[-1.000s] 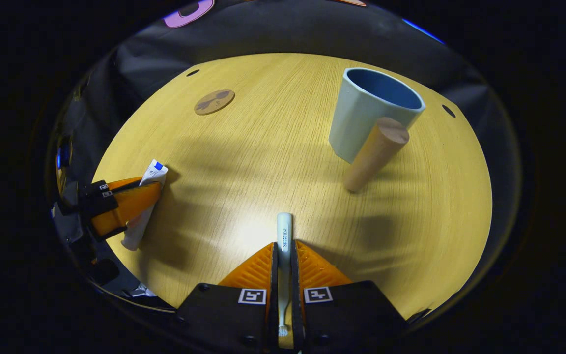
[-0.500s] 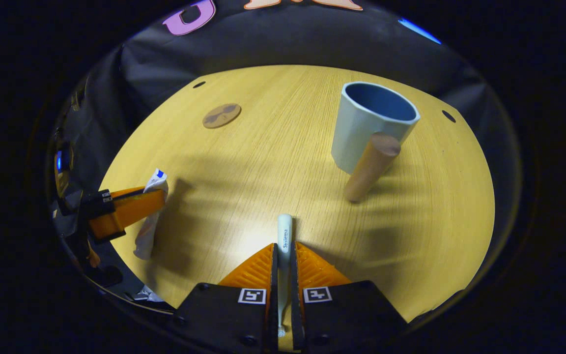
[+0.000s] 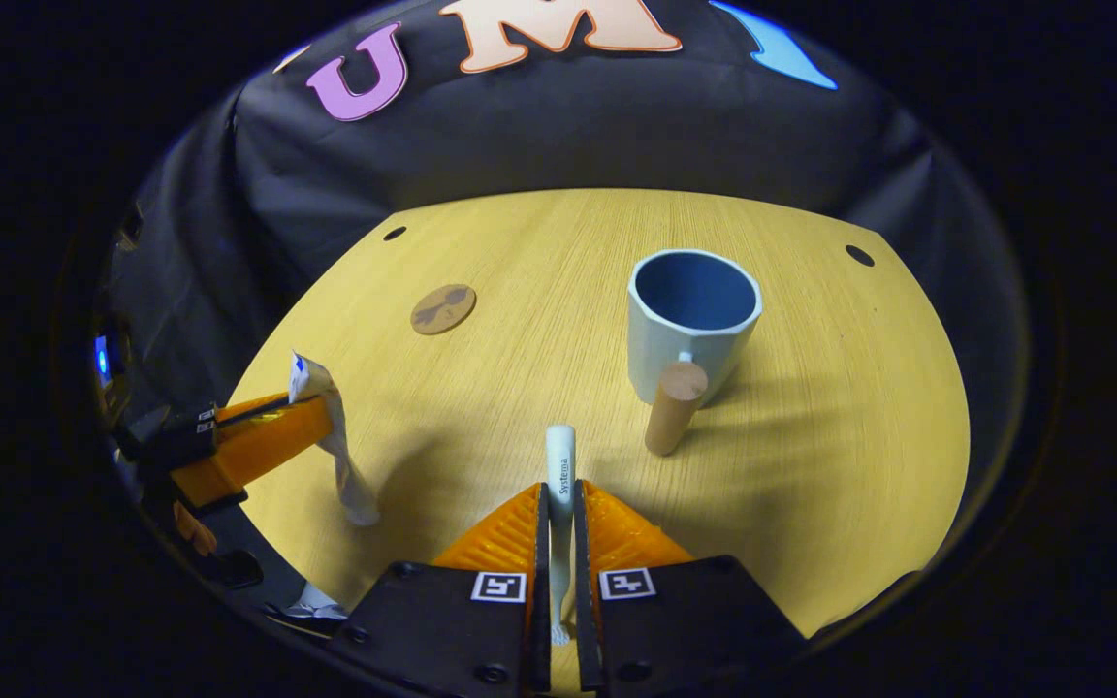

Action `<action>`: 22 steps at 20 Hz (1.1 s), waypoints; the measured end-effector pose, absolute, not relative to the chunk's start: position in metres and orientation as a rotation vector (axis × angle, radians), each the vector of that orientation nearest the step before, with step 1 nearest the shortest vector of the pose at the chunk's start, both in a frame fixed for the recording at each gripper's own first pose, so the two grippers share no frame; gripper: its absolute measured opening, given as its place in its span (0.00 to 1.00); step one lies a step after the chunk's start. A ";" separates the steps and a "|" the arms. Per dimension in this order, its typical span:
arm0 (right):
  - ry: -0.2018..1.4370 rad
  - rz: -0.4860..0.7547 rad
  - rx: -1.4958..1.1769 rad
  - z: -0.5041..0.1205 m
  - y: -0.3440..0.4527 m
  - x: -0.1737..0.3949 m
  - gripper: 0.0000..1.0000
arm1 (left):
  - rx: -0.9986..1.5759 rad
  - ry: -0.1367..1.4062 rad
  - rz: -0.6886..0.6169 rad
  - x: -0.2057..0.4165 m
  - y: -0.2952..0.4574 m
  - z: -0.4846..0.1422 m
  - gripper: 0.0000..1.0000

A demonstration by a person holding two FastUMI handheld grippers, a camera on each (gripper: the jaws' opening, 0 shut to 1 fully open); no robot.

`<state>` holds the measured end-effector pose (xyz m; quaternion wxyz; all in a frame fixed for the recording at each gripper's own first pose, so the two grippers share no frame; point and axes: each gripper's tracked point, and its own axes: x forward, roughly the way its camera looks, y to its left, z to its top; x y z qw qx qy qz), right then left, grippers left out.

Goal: Put the toothbrush and toothpaste on the desktop into the cup, then pick up the cup and place it on the coaster on the desktop.

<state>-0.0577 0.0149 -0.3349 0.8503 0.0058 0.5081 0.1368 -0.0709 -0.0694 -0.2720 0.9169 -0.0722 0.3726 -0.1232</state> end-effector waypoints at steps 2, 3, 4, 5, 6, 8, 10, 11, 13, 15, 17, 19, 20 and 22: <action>1.040 0.292 0.030 -0.325 0.017 -0.048 0.13 | -0.149 0.744 -0.259 -0.071 -0.064 -0.260 0.00; 1.015 0.292 0.042 -0.317 0.019 -0.041 0.13 | -0.154 0.735 -0.263 -0.072 -0.064 -0.255 0.00; 0.999 0.291 0.051 -0.312 0.019 -0.035 0.13 | -0.158 0.731 -0.266 -0.073 -0.063 -0.250 0.00; 0.990 0.294 0.059 -0.307 0.020 -0.029 0.13 | -0.169 0.723 -0.272 -0.072 -0.065 -0.246 0.00; 0.966 0.292 0.067 -0.299 0.020 -0.021 0.13 | -0.173 0.719 -0.270 -0.072 -0.063 -0.241 0.00; 0.918 0.290 0.077 -0.284 0.018 -0.005 0.13 | -0.177 0.701 -0.273 -0.073 -0.062 -0.234 0.00; 0.885 0.287 0.080 -0.270 0.015 0.009 0.13 | -0.173 0.686 -0.273 -0.074 -0.063 -0.226 0.00; 0.867 0.285 0.083 -0.264 0.014 0.018 0.13 | -0.170 0.682 -0.271 -0.075 -0.063 -0.222 0.00; 0.839 0.282 0.089 -0.255 0.012 0.032 0.13 | -0.170 0.670 -0.266 -0.075 -0.065 -0.214 0.00; 0.812 0.283 0.090 -0.247 0.011 0.044 0.13 | -0.170 0.666 -0.261 -0.073 -0.064 -0.211 0.00; 0.792 0.289 0.082 -0.238 0.010 0.055 0.13 | -0.165 0.663 -0.253 -0.070 -0.063 -0.210 0.00; 0.765 0.295 0.084 -0.226 0.011 0.063 0.13 | -0.164 0.666 -0.248 -0.069 -0.063 -0.209 0.00; 0.755 0.295 0.085 -0.220 0.010 0.066 0.13 | -0.165 0.665 -0.248 -0.069 -0.063 -0.207 0.00; 0.724 0.293 0.095 -0.206 0.009 0.074 0.13 | -0.163 0.661 -0.253 -0.068 -0.066 -0.205 0.00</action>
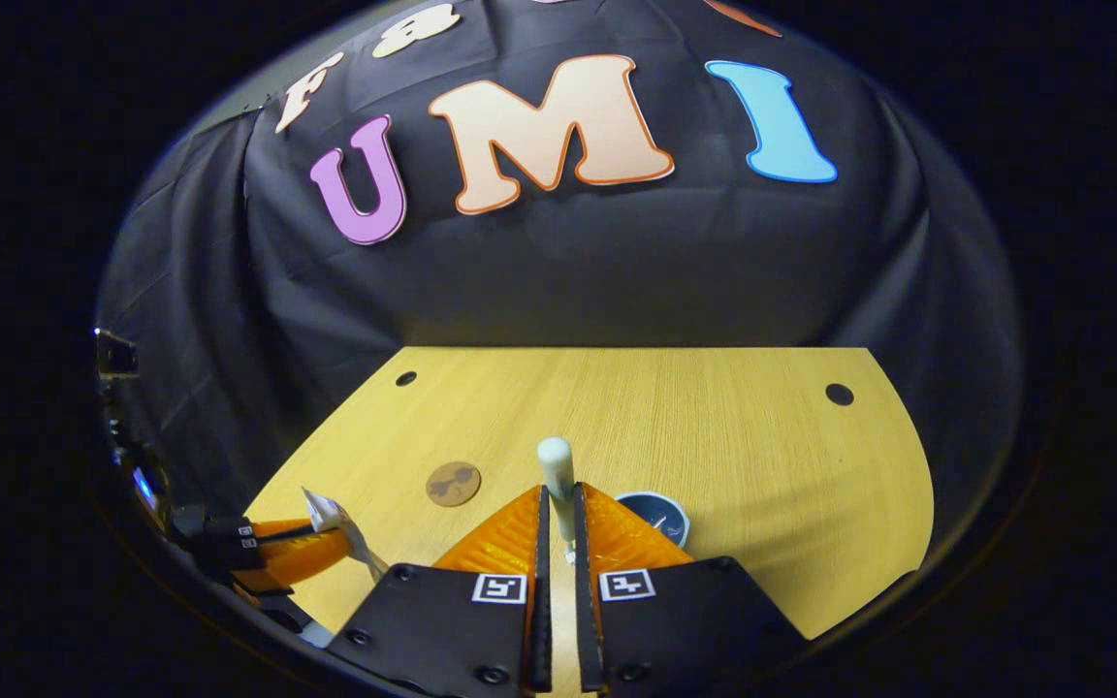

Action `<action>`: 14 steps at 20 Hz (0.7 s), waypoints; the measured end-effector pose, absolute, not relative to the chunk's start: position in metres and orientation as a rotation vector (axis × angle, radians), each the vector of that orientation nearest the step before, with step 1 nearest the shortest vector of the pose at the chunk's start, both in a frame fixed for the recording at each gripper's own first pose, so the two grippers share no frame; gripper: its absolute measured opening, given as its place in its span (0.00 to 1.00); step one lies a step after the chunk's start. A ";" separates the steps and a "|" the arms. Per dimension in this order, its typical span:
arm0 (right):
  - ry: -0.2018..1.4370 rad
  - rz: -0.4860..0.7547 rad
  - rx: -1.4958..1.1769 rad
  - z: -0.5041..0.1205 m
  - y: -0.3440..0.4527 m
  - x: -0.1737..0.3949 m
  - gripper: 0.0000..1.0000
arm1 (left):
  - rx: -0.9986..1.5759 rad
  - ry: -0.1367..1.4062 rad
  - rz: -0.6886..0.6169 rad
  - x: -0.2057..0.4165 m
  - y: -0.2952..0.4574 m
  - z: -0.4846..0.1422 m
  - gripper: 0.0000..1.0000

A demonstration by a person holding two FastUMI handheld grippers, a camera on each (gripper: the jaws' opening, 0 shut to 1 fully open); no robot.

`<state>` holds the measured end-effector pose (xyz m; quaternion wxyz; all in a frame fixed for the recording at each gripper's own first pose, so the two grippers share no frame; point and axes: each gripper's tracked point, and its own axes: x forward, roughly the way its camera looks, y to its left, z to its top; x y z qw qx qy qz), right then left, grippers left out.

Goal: Put the toothbrush and toothpaste on the desktop into the cup, then pick up the cup and place it on the coaster on the desktop.

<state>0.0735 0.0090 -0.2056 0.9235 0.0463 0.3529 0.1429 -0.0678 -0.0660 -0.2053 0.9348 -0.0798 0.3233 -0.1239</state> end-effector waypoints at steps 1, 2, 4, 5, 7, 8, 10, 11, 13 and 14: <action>0.709 0.289 0.093 -0.199 0.006 0.078 0.13 | -0.159 0.661 -0.257 -0.066 -0.068 -0.205 0.00; 0.694 0.283 0.090 -0.193 0.002 0.083 0.13 | -0.157 0.660 -0.260 -0.065 -0.070 -0.204 0.00; 0.669 0.267 0.092 -0.183 -0.006 0.091 0.13 | -0.155 0.655 -0.268 -0.064 -0.073 -0.200 0.00; 0.661 0.260 0.099 -0.179 -0.010 0.094 0.13 | -0.152 0.654 -0.271 -0.064 -0.075 -0.198 0.00; 0.654 0.245 0.110 -0.176 -0.018 0.099 0.13 | -0.149 0.647 -0.275 -0.062 -0.077 -0.195 0.00; 0.652 0.238 0.121 -0.176 -0.021 0.099 0.13 | -0.147 0.647 -0.276 -0.061 -0.079 -0.195 0.00; 0.636 0.229 0.124 -0.171 -0.029 0.102 0.13 | -0.145 0.644 -0.276 -0.061 -0.080 -0.192 0.00; 0.633 0.223 0.112 -0.172 -0.033 0.104 0.13 | -0.144 0.645 -0.275 -0.060 -0.082 -0.192 0.00; 0.661 0.215 0.087 -0.185 -0.042 0.102 0.13 | -0.143 0.646 -0.278 -0.059 -0.084 -0.191 0.00; 0.668 0.213 0.085 -0.191 -0.043 0.102 0.13 | -0.141 0.644 -0.280 -0.058 -0.086 -0.190 0.00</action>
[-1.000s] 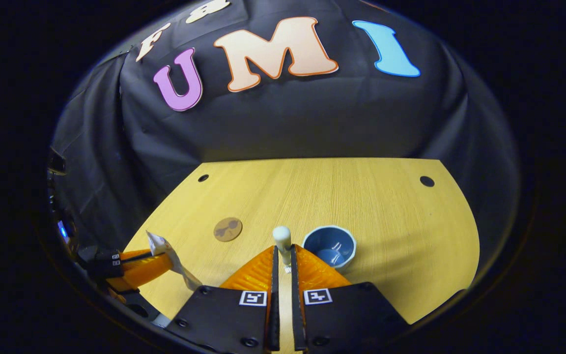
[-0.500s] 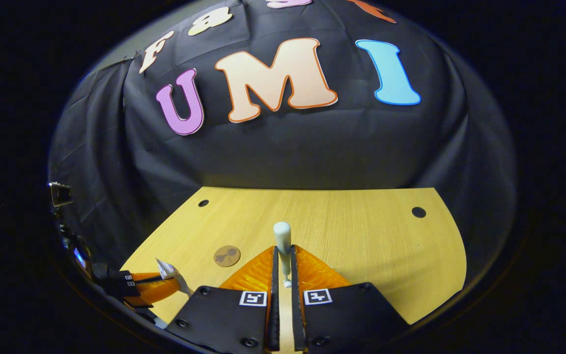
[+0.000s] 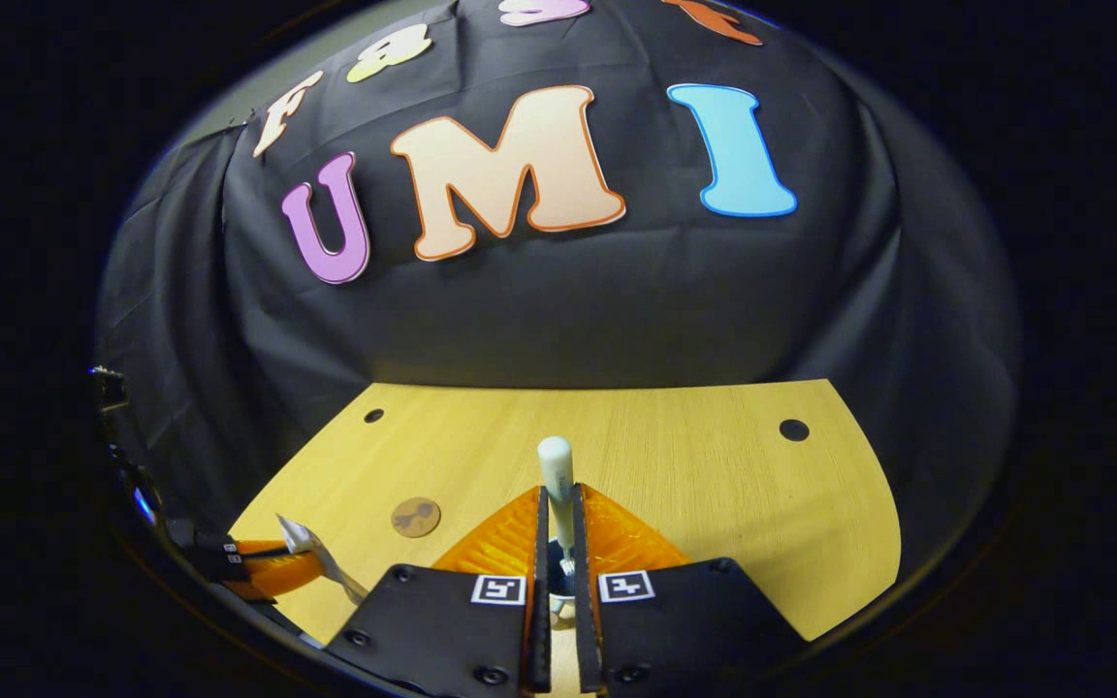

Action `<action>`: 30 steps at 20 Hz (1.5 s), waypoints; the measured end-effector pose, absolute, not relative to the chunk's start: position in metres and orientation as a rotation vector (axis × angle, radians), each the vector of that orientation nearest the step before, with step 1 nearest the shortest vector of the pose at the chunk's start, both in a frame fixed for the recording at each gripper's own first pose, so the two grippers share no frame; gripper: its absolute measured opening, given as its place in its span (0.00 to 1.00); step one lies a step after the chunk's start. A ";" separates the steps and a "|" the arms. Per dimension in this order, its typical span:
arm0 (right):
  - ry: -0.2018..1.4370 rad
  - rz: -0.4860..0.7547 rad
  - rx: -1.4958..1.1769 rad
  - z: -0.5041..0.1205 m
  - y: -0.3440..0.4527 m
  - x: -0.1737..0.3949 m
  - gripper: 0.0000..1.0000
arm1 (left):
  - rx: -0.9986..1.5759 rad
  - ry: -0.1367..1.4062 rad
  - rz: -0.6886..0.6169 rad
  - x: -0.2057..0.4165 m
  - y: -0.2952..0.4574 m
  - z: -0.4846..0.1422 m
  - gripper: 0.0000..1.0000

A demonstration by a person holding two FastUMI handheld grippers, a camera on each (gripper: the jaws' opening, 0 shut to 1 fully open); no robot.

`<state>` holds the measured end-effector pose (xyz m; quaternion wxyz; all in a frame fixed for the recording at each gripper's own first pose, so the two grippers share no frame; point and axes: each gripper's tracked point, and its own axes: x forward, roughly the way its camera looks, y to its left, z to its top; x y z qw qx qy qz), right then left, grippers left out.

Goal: Put the toothbrush and toothpaste on the desktop into the cup, then pick up the cup and place it on the coaster on the desktop.

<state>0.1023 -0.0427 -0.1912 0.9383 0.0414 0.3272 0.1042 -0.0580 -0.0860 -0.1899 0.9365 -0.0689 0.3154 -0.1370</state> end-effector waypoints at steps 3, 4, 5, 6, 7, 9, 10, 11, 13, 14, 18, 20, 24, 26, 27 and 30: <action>0.697 0.203 0.072 -0.210 -0.047 0.101 0.13 | -0.133 0.635 -0.291 -0.054 -0.093 -0.185 0.00; 0.718 0.204 0.070 -0.219 -0.048 0.097 0.13 | -0.132 0.630 -0.295 -0.052 -0.095 -0.182 0.00; 0.740 0.206 0.068 -0.227 -0.048 0.094 0.13 | -0.133 0.625 -0.298 -0.050 -0.097 -0.178 0.00; 0.759 0.205 0.063 -0.236 -0.047 0.089 0.13 | -0.132 0.619 -0.303 -0.047 -0.100 -0.176 0.00; 0.773 0.204 0.058 -0.242 -0.048 0.087 0.13 | -0.131 0.612 -0.307 -0.045 -0.102 -0.172 0.00; 0.812 0.213 0.054 -0.255 -0.047 0.078 0.13 | -0.129 0.598 -0.318 -0.041 -0.108 -0.165 0.00; 0.820 0.218 0.055 -0.258 -0.046 0.074 0.20 | -0.127 0.591 -0.325 -0.038 -0.110 -0.161 0.00; 0.820 0.220 0.055 -0.259 -0.047 0.073 0.25 | -0.124 0.584 -0.334 -0.035 -0.114 -0.158 0.00; 0.809 0.230 0.066 -0.255 -0.047 0.067 0.47 | -0.117 0.570 -0.355 -0.030 -0.123 -0.151 0.00; 0.802 0.223 0.058 -0.258 -0.052 0.064 0.64 | -0.114 0.563 -0.367 -0.027 -0.128 -0.148 0.00; 0.813 0.220 0.056 -0.259 -0.068 0.043 0.95 | -0.128 0.532 -0.417 -0.011 -0.155 -0.135 0.00; 0.833 0.209 0.061 -0.265 -0.078 0.031 0.95 | -0.143 0.511 -0.443 0.000 -0.172 -0.127 0.00; 0.861 0.179 0.060 -0.270 -0.103 0.013 0.95 | -0.160 0.487 -0.488 0.018 -0.205 -0.120 0.00; 0.864 0.160 0.059 -0.270 -0.116 0.008 0.99 | -0.182 0.487 -0.512 0.024 -0.222 -0.121 0.00; 0.865 0.152 0.061 -0.270 -0.122 0.006 0.95 | -0.191 0.488 -0.522 0.027 -0.231 -0.123 0.00; 0.867 0.126 0.073 -0.269 -0.139 0.003 0.99 | -0.222 0.519 -0.533 0.031 -0.248 -0.137 0.00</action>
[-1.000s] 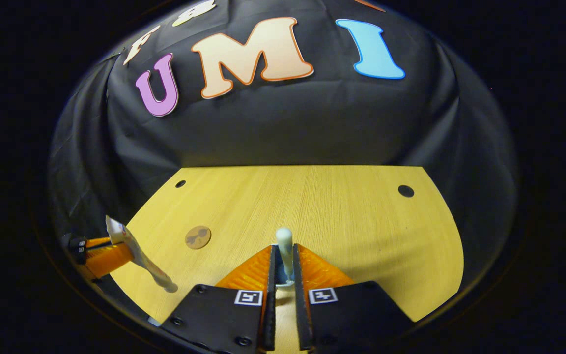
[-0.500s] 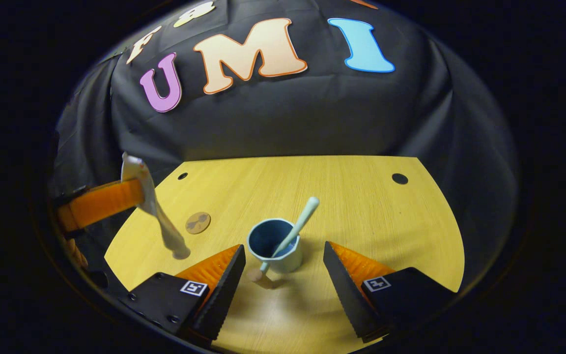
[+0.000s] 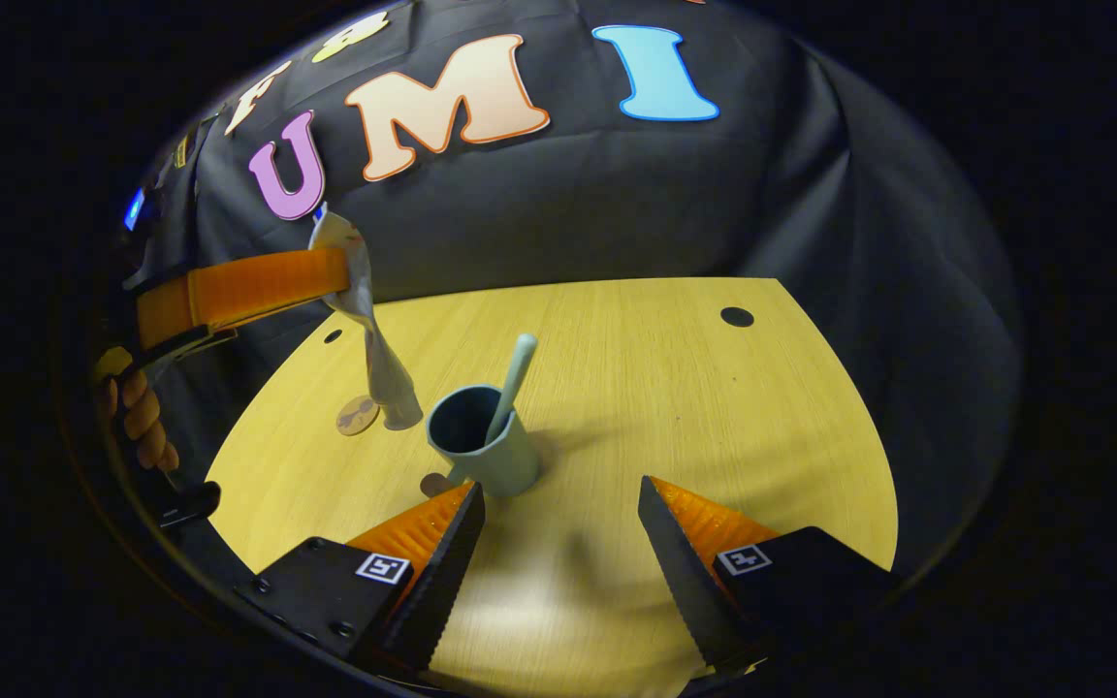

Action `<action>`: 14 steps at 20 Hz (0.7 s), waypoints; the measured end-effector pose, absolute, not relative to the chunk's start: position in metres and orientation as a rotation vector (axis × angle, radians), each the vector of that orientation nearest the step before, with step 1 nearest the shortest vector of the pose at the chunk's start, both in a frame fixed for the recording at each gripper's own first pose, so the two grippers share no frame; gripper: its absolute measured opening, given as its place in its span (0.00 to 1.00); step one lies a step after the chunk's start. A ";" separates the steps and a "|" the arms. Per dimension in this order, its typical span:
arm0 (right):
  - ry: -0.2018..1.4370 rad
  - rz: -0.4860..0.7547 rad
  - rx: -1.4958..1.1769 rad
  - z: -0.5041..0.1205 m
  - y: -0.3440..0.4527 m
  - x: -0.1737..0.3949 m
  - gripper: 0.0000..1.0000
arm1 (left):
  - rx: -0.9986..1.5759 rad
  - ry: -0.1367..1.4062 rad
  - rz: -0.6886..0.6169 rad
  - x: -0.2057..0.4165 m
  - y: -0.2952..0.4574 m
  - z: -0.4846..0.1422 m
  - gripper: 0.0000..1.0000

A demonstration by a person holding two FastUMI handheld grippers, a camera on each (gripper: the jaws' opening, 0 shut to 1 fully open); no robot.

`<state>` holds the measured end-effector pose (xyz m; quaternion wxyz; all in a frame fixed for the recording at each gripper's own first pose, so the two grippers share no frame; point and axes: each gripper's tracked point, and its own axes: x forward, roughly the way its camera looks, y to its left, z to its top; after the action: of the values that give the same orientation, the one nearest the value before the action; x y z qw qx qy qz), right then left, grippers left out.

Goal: Put the toothbrush and toothpaste on the desktop into the cup, then pick up the cup and place it on the coaster on the desktop.

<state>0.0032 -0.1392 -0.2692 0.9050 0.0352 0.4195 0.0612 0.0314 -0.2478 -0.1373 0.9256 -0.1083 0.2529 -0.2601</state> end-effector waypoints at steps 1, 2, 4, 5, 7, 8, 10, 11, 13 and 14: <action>0.869 0.120 0.076 -0.269 -0.143 0.002 0.99 | -0.236 0.537 -0.529 0.033 -0.252 -0.146 0.00; 0.871 0.116 0.078 -0.270 -0.148 0.001 0.99 | -0.250 0.545 -0.522 0.035 -0.255 -0.152 0.00; 0.877 0.107 0.074 -0.272 -0.155 -0.001 0.95 | -0.253 0.575 -0.508 0.037 -0.260 -0.166 0.00; 0.880 0.106 0.075 -0.273 -0.158 -0.001 0.99 | -0.242 0.588 -0.498 0.037 -0.261 -0.173 0.00; 0.884 0.102 0.075 -0.274 -0.163 -0.001 0.99 | -0.221 0.592 -0.488 0.039 -0.262 -0.182 0.00; 0.887 0.102 0.078 -0.274 -0.165 0.000 0.95 | -0.210 0.604 -0.485 0.038 -0.262 -0.186 0.00; 0.890 0.103 0.086 -0.275 -0.166 0.002 0.99 | -0.195 0.633 -0.475 0.034 -0.263 -0.199 0.00; 0.893 0.107 0.091 -0.275 -0.166 0.003 0.99 | -0.192 0.654 -0.463 0.032 -0.262 -0.207 0.00; 0.896 0.122 0.093 -0.273 -0.163 0.004 0.99 | -0.213 0.701 -0.453 0.021 -0.263 -0.217 0.04; 0.897 0.131 0.088 -0.273 -0.160 0.005 0.99 | -0.228 0.703 -0.447 0.016 -0.260 -0.217 0.07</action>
<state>0.0047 -0.1599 -0.2733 0.8980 0.0427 0.4334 0.0633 0.0162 -0.2599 -0.2169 0.9081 -0.1107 0.3408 -0.2168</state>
